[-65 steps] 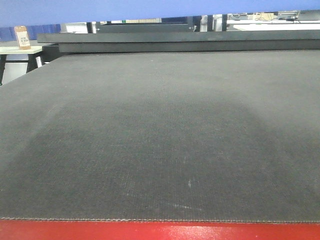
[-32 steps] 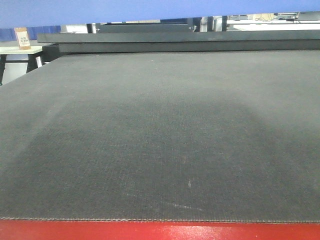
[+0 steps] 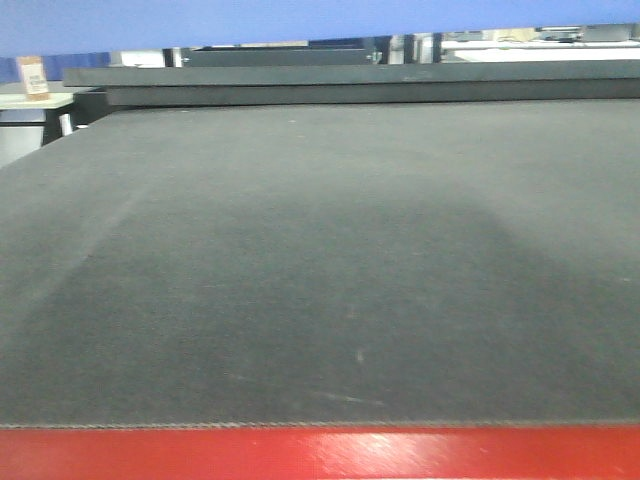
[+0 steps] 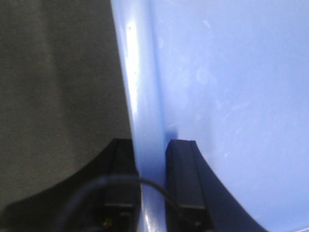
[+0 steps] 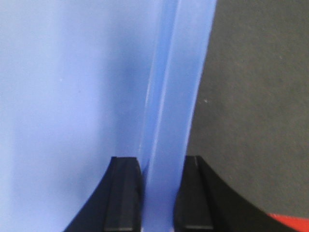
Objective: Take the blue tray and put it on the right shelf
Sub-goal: 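Hold the tray raised while the base drives toward the shelving rack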
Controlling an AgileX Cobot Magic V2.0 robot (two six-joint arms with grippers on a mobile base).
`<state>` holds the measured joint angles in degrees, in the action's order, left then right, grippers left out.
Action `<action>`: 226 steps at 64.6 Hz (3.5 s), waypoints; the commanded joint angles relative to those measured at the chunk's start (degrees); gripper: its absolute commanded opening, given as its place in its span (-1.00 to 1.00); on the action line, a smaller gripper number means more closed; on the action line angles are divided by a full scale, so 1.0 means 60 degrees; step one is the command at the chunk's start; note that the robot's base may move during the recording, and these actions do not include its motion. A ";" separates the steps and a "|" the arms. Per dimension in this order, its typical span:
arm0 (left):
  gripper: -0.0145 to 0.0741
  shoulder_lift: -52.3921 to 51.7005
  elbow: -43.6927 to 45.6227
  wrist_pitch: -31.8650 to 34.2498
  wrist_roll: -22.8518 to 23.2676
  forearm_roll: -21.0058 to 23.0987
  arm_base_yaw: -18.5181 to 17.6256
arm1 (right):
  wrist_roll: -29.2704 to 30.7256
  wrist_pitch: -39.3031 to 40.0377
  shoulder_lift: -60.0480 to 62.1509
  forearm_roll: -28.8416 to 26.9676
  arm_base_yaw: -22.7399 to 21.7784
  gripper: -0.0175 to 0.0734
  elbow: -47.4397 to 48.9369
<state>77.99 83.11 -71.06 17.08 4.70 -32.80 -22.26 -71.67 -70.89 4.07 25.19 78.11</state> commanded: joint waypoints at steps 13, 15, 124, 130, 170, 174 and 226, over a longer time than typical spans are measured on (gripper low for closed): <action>-0.78 -0.0315 0.0319 -0.0376 -0.0346 0.0407 -0.0151 | 0.0228 0.0645 0.0242 0.0106 0.0003 -0.49 0.0252; -0.78 -0.0315 0.0319 -0.0376 -0.0346 0.0407 -0.0151 | 0.0228 0.0645 0.0242 0.0106 0.0003 -0.49 0.0252; -0.78 -0.0315 0.0319 -0.0376 -0.0346 0.0571 -0.0151 | 0.0228 0.0616 0.0242 0.0106 0.0003 -0.49 0.0252; -0.78 -0.0315 0.0319 -0.0376 -0.0346 0.0571 -0.0151 | 0.0228 0.0616 0.0242 0.0106 0.0003 -0.49 0.0252; -0.78 -0.0315 0.0319 -0.0376 -0.0346 0.0571 -0.0151 | 0.0228 0.0616 0.0242 0.0106 0.0003 -0.49 0.0252; -0.78 -0.0315 0.0319 -0.0376 -0.0346 0.0571 -0.0151 | 0.0228 0.0616 0.0242 0.0106 0.0003 -0.49 0.0252; -0.78 -0.0315 0.0319 -0.0376 -0.0346 0.0586 -0.0151 | 0.0228 0.0595 0.0242 0.0106 0.0003 -0.49 0.0252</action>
<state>77.99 83.11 -71.31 17.08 5.64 -32.80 -22.26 -71.67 -70.72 4.43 25.19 77.99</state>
